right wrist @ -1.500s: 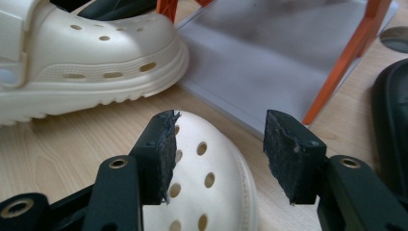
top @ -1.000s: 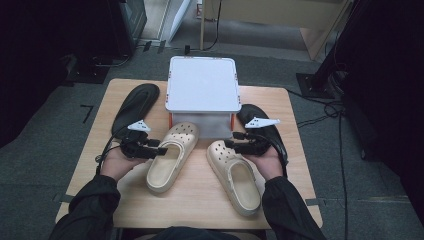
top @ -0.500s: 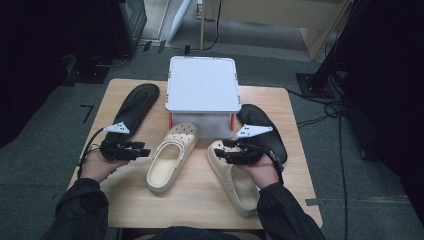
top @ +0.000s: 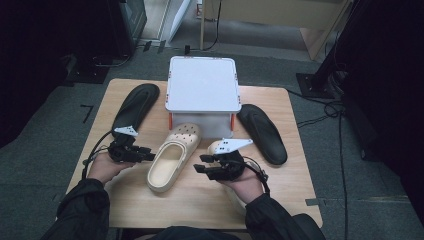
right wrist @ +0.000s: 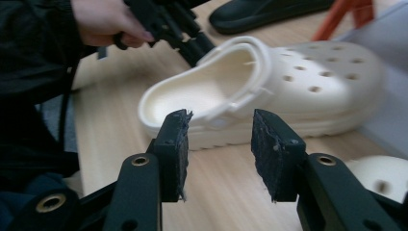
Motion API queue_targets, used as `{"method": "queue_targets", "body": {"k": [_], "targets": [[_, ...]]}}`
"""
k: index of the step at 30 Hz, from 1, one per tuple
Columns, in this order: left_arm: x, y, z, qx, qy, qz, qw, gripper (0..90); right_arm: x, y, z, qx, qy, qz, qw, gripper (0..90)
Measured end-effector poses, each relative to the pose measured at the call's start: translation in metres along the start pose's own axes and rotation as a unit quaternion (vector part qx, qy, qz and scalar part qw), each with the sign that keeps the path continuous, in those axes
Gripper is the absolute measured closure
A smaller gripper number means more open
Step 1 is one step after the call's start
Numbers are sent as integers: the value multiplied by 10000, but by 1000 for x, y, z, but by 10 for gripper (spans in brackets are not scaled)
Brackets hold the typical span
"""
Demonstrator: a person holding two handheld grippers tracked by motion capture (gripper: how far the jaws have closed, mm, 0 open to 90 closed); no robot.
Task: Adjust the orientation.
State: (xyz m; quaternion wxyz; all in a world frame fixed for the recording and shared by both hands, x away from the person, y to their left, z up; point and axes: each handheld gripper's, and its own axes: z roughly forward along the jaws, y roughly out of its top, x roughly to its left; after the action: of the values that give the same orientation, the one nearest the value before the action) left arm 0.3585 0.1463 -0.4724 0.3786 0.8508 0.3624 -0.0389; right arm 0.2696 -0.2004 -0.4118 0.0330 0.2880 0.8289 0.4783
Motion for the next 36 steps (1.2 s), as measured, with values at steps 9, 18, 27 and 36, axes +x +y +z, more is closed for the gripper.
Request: {"method": "queue_targets", "body": {"k": [9,18,27,36], "targets": [[-7,-6,-4,112,142,78,9998,566,24,-8,29,32,79,-117,9999,585],[-11,-14,-6,272,82,227,9993,563,40,-22,59,336,-77,-60,9994,461],[-15,-21,-9,256,45,219,9994,581,34,-28,71,206,-386,110,9990,373],[-14,-21,-8,157,-70,145,9997,613,21,-17,81,33,-439,397,9982,346]]}}
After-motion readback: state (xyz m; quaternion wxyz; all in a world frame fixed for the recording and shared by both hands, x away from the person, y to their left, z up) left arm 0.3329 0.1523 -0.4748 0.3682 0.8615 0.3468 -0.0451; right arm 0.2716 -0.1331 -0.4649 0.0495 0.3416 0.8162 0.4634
